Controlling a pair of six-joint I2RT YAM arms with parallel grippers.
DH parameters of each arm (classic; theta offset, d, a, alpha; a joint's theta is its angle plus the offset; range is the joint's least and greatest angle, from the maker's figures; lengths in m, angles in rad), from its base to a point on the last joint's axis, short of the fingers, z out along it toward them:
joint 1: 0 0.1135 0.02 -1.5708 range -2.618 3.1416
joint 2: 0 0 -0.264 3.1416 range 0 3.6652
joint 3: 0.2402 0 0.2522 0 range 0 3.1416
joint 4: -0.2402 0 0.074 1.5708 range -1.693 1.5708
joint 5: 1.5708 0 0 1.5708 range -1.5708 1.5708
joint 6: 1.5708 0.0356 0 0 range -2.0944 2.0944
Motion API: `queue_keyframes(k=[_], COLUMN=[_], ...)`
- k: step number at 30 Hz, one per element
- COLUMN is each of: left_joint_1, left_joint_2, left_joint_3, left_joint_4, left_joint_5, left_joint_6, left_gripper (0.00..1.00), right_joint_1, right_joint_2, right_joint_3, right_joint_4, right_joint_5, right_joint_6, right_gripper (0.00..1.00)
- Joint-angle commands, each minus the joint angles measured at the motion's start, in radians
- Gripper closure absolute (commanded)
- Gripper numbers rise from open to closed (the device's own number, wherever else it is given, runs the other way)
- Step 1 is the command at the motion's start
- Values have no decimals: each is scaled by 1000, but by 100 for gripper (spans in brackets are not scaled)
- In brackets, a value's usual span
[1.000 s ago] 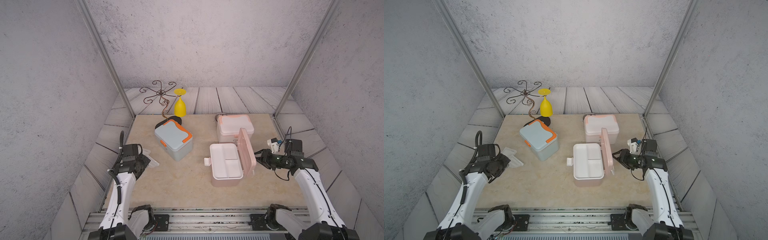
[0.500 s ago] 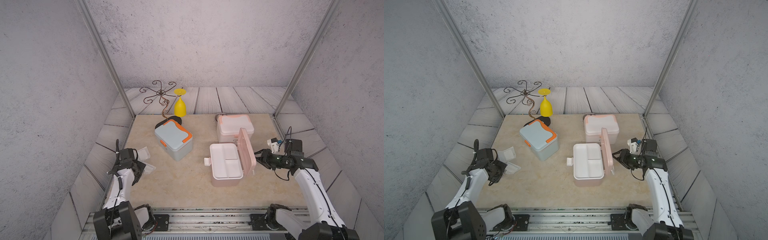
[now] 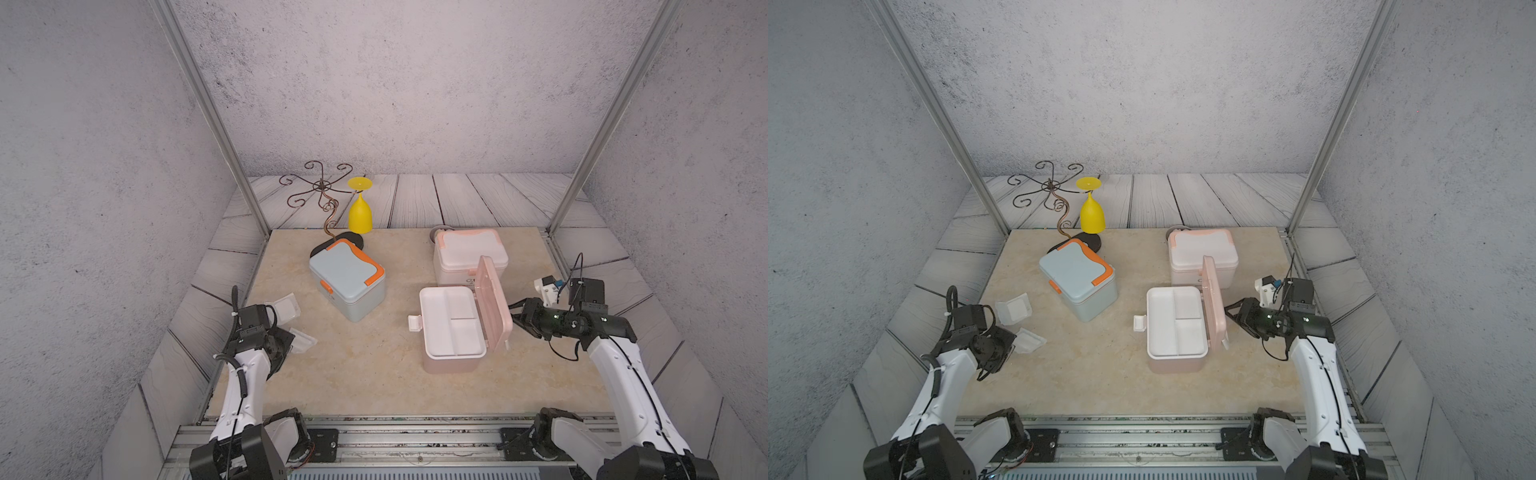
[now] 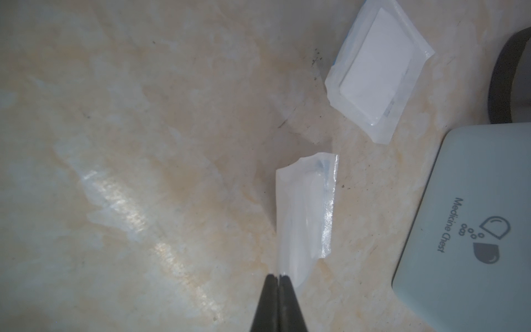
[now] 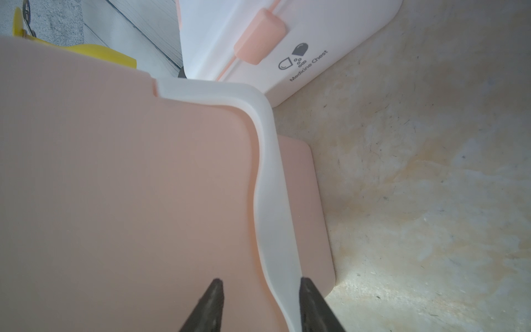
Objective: Open first aid kits and take out gauze
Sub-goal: Place the gauze at the center of the board.
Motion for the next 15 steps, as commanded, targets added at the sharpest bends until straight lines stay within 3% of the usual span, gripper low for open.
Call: queue_keyframes(k=[1,5,8,15], left_joint_1=[9,10,9,-39], left_joint_2=[14,29,36,-58], left_joint_3=[-9,0,20,123], left_joint_4=[-41,-47,-61,-153], left_joint_5=[-19,-23,11,18], left_joint_6=[1,10,39,106], left_gripper=[99,63,41,18], right_joint_1=[4,5,3,4], right_joint_2=[-17,-18,-19,-10], right_joint_3=[14,14,19,32], right_joint_4=[-11,-11,-14,-11], right_joint_5=[3,3,5,3], right_joint_6=[-8,-7,-7,5], right_gripper=[55,55,55,55])
